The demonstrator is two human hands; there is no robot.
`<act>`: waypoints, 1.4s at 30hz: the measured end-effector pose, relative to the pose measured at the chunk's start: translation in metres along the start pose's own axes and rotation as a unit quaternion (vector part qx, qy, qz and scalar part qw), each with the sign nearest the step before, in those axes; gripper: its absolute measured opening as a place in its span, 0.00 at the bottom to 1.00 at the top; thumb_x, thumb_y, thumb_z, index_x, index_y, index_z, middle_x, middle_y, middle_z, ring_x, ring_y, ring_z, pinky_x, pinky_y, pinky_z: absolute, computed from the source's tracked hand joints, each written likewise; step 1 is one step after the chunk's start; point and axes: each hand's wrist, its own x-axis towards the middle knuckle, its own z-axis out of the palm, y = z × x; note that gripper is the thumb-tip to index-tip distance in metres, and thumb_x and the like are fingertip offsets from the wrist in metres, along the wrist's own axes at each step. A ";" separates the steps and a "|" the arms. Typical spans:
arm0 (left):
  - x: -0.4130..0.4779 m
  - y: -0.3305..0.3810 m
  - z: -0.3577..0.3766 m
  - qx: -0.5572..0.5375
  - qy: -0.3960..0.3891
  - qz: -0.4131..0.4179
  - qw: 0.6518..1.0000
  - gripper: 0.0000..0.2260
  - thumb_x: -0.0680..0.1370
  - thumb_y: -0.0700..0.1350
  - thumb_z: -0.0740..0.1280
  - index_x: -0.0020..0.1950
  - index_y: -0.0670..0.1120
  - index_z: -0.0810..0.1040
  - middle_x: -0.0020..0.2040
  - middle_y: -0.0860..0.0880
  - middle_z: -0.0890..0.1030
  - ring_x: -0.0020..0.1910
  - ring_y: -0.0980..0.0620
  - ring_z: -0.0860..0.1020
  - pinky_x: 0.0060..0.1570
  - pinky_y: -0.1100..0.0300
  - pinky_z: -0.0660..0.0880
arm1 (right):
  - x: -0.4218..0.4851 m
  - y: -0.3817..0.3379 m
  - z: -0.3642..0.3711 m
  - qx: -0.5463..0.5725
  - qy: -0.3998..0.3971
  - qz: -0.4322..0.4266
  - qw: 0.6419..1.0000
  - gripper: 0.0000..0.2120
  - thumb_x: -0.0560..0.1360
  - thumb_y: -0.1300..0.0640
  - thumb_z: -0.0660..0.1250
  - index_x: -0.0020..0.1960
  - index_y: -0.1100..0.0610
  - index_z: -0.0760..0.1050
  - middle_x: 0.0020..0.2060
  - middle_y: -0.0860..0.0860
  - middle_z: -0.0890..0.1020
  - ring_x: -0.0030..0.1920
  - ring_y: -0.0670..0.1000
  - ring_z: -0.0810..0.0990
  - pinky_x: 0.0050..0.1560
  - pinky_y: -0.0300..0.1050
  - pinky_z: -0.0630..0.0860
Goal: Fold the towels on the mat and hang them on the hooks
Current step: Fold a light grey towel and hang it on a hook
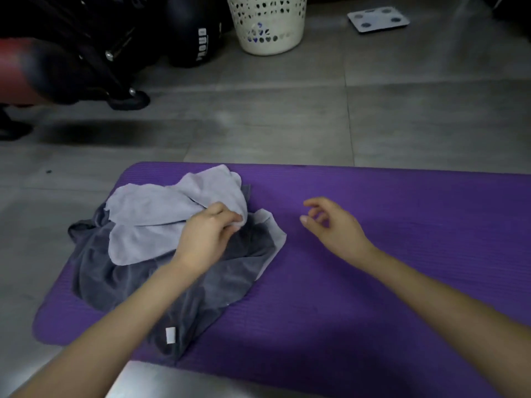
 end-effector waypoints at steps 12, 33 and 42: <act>0.088 0.189 -0.051 -0.033 -0.063 0.106 0.992 0.12 0.71 0.53 0.63 0.47 0.51 0.83 0.39 0.56 0.73 0.37 0.58 0.72 0.40 0.58 0.71 | -0.045 -0.010 -0.135 0.279 -0.113 -0.120 0.946 0.31 0.72 0.60 0.69 0.70 0.47 0.60 0.55 0.49 0.80 0.58 0.39 0.76 0.62 0.31 0.68; 0.133 0.278 0.065 0.040 -0.230 -0.011 0.972 0.06 0.75 0.43 0.67 0.49 0.44 0.81 0.48 0.48 0.82 0.43 0.52 0.75 0.46 0.60 0.71 | -0.119 0.205 -0.290 -0.135 0.140 0.041 0.980 0.07 0.73 0.57 0.70 0.51 0.53 0.81 0.39 0.48 0.82 0.46 0.51 0.81 0.58 0.53 0.71; 0.076 0.178 0.153 0.024 -0.221 -0.109 0.969 0.16 0.71 0.56 0.60 0.43 0.47 0.81 0.44 0.49 0.80 0.45 0.47 0.78 0.46 0.52 0.75 | -0.072 0.249 -0.221 -0.301 0.078 -0.041 0.949 0.14 0.63 0.57 0.76 0.49 0.57 0.82 0.41 0.55 0.85 0.43 0.59 0.83 0.47 0.58 0.74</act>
